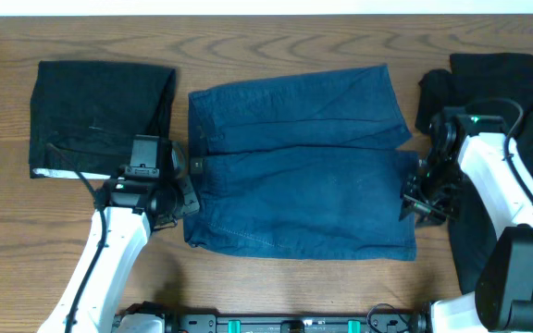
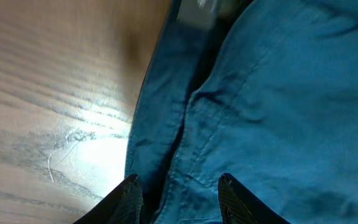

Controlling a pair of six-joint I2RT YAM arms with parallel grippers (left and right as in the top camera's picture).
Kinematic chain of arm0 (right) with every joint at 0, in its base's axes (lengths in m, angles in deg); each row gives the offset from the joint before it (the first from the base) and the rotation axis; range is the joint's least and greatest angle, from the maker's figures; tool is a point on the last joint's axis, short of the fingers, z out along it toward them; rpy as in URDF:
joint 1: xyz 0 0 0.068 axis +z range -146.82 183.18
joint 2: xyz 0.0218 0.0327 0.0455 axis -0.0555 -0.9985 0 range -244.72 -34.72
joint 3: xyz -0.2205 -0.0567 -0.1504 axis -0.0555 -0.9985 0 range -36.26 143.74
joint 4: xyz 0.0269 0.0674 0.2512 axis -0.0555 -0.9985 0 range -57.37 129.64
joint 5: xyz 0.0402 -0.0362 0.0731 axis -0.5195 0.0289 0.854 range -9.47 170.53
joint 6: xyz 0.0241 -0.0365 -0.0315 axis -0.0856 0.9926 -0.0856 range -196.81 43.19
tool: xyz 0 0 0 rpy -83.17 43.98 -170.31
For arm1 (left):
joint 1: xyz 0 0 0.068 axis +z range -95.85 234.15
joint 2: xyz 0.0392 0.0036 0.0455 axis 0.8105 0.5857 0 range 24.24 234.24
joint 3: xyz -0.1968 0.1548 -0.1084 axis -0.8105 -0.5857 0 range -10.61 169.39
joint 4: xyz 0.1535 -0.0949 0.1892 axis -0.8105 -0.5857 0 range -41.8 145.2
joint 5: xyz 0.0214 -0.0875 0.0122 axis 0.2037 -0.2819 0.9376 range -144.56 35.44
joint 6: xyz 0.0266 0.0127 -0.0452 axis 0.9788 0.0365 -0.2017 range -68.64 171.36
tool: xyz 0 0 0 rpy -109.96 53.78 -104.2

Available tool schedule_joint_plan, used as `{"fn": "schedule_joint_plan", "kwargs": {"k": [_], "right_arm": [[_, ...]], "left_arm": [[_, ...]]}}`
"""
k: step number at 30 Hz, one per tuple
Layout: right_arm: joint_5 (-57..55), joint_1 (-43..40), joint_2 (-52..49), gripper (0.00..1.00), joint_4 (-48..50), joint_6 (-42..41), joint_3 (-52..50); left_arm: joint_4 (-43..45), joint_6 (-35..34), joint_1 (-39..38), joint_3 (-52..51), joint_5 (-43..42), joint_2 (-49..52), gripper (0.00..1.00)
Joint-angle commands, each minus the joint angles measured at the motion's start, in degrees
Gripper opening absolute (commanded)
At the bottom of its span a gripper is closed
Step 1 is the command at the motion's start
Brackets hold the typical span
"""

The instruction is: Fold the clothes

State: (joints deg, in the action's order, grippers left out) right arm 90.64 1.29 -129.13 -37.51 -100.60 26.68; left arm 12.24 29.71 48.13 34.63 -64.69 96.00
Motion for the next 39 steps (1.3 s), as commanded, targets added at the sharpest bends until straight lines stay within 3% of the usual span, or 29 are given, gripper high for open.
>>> {"fn": "schedule_joint_plan", "kwargs": {"k": [1,9,15,22,39], "right_arm": [[0.48,0.31,1.53,0.32,-0.46,-5.64,-2.91],[0.44,0.31,1.53,0.32,1.42,-11.34,-9.90],[0.48,0.31,1.53,0.31,9.75,-16.72,-14.78],[0.44,0.31,1.53,0.31,18.86,-17.11,-16.57],[0.44,-7.82,1.55,0.29,9.84,-17.27,-16.46]], "left_arm": [[0.31,-0.07,0.33,-1.05,0.48,1.84,0.42],[2.62,0.79,0.33,-1.14,2.23,5.57,0.42],[3.43,0.79,0.33,-1.14,2.43,7.78,0.42],[3.48,0.79,0.33,-1.14,2.43,8.17,0.42],[3.63,0.79,0.33,-1.14,2.43,8.17,0.42]]}}
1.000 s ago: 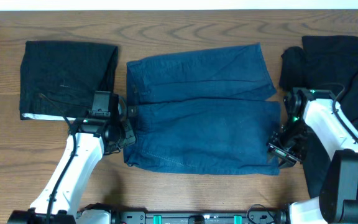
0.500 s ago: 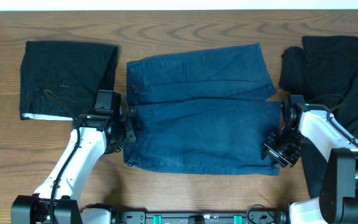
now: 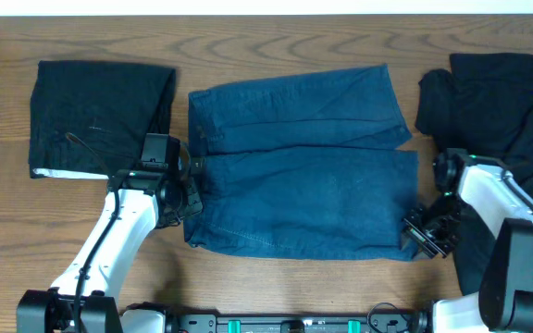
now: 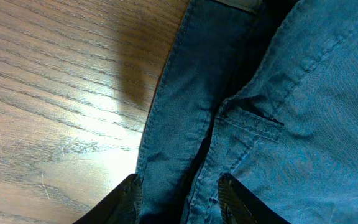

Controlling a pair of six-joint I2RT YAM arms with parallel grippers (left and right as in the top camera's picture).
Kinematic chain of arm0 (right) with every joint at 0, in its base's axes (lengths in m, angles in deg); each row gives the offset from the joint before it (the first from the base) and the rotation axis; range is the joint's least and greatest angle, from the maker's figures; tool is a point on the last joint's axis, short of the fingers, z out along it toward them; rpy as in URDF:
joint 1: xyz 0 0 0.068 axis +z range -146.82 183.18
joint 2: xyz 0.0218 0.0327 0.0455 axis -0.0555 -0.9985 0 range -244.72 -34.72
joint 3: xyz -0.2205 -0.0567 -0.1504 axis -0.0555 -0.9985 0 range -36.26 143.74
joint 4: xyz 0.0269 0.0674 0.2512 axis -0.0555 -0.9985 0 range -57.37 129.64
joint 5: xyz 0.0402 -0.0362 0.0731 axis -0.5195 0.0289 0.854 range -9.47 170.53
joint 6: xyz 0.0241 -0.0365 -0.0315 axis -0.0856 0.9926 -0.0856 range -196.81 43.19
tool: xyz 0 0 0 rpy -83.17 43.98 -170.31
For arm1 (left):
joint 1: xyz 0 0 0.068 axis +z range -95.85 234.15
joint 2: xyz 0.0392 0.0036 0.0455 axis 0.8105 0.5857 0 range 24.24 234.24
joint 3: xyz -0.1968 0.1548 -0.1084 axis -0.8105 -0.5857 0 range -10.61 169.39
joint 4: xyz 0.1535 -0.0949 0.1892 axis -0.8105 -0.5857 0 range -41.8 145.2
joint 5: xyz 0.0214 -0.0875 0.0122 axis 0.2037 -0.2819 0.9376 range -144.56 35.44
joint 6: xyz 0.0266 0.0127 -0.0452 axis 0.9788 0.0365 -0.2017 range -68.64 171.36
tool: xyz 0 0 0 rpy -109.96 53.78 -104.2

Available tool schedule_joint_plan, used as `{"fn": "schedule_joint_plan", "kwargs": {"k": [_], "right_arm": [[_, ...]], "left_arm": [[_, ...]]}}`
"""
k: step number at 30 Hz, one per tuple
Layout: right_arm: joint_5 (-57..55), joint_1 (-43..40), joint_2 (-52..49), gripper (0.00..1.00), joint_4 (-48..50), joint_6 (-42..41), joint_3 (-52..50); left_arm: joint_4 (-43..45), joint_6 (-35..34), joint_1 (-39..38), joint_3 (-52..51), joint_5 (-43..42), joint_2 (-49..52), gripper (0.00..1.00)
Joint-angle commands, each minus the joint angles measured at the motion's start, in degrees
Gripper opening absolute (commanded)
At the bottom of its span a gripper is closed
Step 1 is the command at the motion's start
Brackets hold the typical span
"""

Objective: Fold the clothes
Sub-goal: 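Hold the jeans' near left and right corners with both grippers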

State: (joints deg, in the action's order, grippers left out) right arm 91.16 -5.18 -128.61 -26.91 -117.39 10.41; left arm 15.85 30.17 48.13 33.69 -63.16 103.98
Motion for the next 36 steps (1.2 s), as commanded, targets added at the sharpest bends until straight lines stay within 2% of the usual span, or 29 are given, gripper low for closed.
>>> {"fn": "schedule_joint_plan", "kwargs": {"k": [1,13,21,25,28,36], "right_arm": [[-0.09,-1.44,1.03,0.29,-0.74,-0.50,-0.20],[0.35,-1.38,1.03,0.31,4.61,-3.30,-1.66],[4.74,-1.33,1.03,0.30,9.53,-3.30,-5.11],[2.80,-1.33,1.03,0.21,10.10,-3.28,-5.60],[0.87,-1.33,1.03,0.01,10.05,-2.73,-5.60],[0.76,-1.33,1.03,0.01,9.05,-0.70,-5.60]], "left_arm": [[0.02,0.33,0.33,-0.20,0.90,0.20,0.42],[0.04,0.33,0.33,-0.20,0.90,0.20,0.42],[0.04,0.33,0.33,-0.20,0.90,0.20,0.42],[0.04,0.33,0.33,-0.20,0.90,0.20,0.42],[0.04,0.33,0.33,-0.20,0.90,0.20,0.42],[-0.20,0.31,0.33,-0.20,-0.98,0.20,0.42]]}}
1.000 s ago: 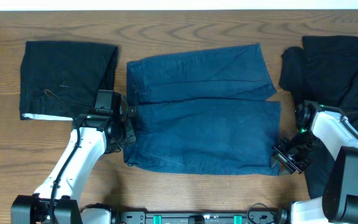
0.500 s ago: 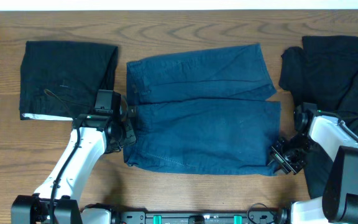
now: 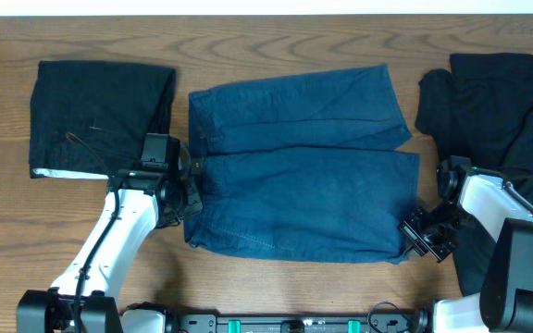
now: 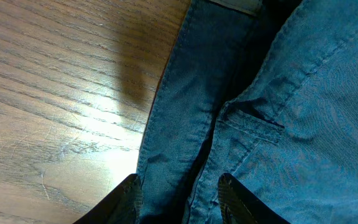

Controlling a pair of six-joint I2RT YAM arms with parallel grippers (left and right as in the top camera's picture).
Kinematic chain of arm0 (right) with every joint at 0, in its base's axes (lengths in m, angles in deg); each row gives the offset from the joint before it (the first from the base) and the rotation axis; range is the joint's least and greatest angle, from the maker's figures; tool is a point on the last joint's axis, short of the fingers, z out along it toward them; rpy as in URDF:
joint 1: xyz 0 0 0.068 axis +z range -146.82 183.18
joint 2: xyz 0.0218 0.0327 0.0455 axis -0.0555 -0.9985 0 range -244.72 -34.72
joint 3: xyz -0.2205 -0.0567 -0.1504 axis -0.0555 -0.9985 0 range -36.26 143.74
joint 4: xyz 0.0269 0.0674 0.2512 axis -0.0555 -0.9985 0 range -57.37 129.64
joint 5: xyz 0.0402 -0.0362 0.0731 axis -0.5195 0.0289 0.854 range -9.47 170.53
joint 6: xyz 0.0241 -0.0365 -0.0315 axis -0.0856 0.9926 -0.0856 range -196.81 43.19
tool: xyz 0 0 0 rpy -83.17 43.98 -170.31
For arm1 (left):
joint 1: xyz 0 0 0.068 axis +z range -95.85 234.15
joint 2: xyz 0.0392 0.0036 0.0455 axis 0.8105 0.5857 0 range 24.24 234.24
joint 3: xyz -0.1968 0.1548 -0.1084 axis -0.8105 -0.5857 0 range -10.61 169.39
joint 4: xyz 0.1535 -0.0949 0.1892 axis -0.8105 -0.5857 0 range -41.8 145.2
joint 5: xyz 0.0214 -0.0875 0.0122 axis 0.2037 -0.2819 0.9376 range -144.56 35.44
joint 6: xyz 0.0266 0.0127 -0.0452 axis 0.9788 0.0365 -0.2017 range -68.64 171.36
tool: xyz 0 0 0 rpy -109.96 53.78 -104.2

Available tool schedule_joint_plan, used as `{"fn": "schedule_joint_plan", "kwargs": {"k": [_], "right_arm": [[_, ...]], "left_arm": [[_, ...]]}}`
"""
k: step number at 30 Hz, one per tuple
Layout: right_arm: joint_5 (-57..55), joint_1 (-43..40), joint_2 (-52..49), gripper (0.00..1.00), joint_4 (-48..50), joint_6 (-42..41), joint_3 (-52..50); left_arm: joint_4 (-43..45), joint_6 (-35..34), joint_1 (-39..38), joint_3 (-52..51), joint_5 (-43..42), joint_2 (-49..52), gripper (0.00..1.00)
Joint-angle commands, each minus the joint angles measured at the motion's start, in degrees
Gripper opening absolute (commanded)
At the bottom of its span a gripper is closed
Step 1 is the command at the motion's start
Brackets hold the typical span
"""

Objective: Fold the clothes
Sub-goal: 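Hold the jeans' near left and right corners with both grippers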

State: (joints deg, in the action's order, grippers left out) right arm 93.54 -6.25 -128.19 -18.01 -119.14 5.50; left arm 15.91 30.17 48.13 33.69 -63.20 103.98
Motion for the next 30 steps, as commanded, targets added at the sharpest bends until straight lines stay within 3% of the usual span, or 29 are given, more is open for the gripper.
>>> {"fn": "schedule_joint_plan", "kwargs": {"k": [1,7,13,21,30], "right_arm": [[-1.62,-0.26,0.61,0.01,0.07,1.05,-0.68],[-1.62,-0.26,0.61,0.01,-0.68,1.05,-0.68],[-1.64,-0.26,0.61,0.01,-0.70,1.07,-0.68],[-1.66,-0.26,0.61,0.01,-0.61,1.07,-0.68],[-1.68,-0.26,0.61,0.02,0.15,1.31,-0.68]], "left_arm": [[-0.48,0.33,0.33,-0.20,-2.91,0.20,0.42],[-5.64,0.26,0.33,-0.20,-16.06,0.20,0.42],[-11.06,-0.83,0.33,-0.22,-15.04,0.20,0.42],[-14.43,-8.09,0.33,-0.22,-8.22,0.20,0.47],[-11.43,-17.75,0.33,-4.00,-4.72,0.20,0.49]]}}
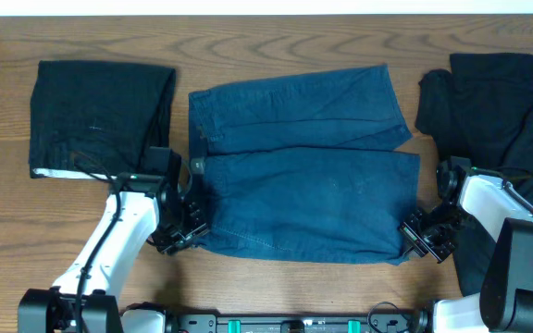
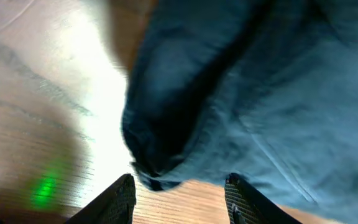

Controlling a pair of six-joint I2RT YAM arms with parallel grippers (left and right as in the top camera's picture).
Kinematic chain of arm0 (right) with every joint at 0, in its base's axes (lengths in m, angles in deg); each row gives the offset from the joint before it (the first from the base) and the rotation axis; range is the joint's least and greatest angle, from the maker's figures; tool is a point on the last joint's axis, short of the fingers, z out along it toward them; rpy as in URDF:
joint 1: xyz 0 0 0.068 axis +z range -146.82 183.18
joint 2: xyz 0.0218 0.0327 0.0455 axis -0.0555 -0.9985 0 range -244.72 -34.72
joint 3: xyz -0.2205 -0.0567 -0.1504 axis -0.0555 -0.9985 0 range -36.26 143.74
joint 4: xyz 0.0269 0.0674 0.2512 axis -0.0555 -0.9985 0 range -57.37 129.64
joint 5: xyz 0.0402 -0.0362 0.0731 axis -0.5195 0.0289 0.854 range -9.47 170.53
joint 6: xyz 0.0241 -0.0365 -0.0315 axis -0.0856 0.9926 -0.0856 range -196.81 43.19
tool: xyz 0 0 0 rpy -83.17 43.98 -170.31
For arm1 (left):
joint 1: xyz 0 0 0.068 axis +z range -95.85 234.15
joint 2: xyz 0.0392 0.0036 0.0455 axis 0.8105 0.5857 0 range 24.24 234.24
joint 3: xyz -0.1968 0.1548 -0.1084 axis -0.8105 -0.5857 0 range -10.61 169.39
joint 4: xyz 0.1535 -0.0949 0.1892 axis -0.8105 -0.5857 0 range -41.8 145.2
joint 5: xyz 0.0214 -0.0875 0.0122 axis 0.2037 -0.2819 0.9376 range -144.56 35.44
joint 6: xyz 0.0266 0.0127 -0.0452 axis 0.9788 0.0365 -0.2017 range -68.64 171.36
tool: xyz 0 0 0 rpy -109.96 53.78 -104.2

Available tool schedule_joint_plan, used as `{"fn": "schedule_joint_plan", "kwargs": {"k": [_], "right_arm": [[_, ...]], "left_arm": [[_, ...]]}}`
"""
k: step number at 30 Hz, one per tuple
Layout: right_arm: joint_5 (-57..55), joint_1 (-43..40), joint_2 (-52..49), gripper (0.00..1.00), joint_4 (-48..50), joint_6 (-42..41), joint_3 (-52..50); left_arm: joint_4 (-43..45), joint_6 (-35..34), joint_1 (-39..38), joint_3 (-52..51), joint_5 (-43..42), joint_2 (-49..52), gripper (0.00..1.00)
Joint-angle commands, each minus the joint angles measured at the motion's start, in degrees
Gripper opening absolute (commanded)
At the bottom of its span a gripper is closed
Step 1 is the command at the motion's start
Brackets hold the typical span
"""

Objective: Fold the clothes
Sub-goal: 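Hold the jeans' near left and right corners with both grippers, then lift the near jeans edge with both grippers and fold it toward the far side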

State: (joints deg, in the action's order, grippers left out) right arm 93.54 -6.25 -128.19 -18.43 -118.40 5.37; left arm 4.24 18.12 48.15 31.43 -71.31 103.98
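Note:
Blue denim shorts (image 1: 303,199) lie flat in the middle of the table, their upper half slightly askew over the lower. My left gripper (image 1: 179,231) is at their near-left corner. In the left wrist view it (image 2: 179,202) stands open, with the dark rolled corner of the denim (image 2: 166,143) just ahead of the fingertips (image 2: 122,198) and bare wood between them. My right gripper (image 1: 424,237) sits against the near-right corner of the shorts. Whether it holds the cloth does not show.
A folded black garment (image 1: 100,116) lies at the far left. A heap of black clothes (image 1: 502,88) fills the right edge and runs down behind the right arm. Bare wooden table (image 1: 276,42) runs along the back and front.
My left gripper has moved from the left edge of the shorts, near the waistband, toward me to their near-left corner. It is still open. The right gripper has not moved.
At first both grippers were at mid-height on the shorts' left and right edges. Then the right gripper was at the near-right corner, whose hem came to sit slightly inward. The left stayed open over the left edge, and now it is at the near-left corner.

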Motion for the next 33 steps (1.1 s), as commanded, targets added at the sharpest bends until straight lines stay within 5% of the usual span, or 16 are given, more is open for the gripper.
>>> {"fn": "schedule_joint_plan", "kwargs": {"k": [1,12,17,33], "right_arm": [[-1.68,-0.26,0.61,0.02,0.74,0.55,-0.55],[-2.56,-0.26,0.61,0.01,2.08,3.21,-0.55],[-2.56,-0.26,0.61,0.01,1.90,8.44,-0.55],[-2.54,-0.24,7.98,0.01,-8.55,16.68,9.57]], "left_arm": [[1.22,-6.58,0.31,-2.49,3.56,0.20,0.49],[7.41,-9.09,-2.34,-6.36,2.86,0.20,0.48],[7.10,-8.83,-3.15,-6.36,2.89,0.20,0.06],[1.05,-4.94,-3.15,-4.11,2.89,-9.40,0.06]]}}
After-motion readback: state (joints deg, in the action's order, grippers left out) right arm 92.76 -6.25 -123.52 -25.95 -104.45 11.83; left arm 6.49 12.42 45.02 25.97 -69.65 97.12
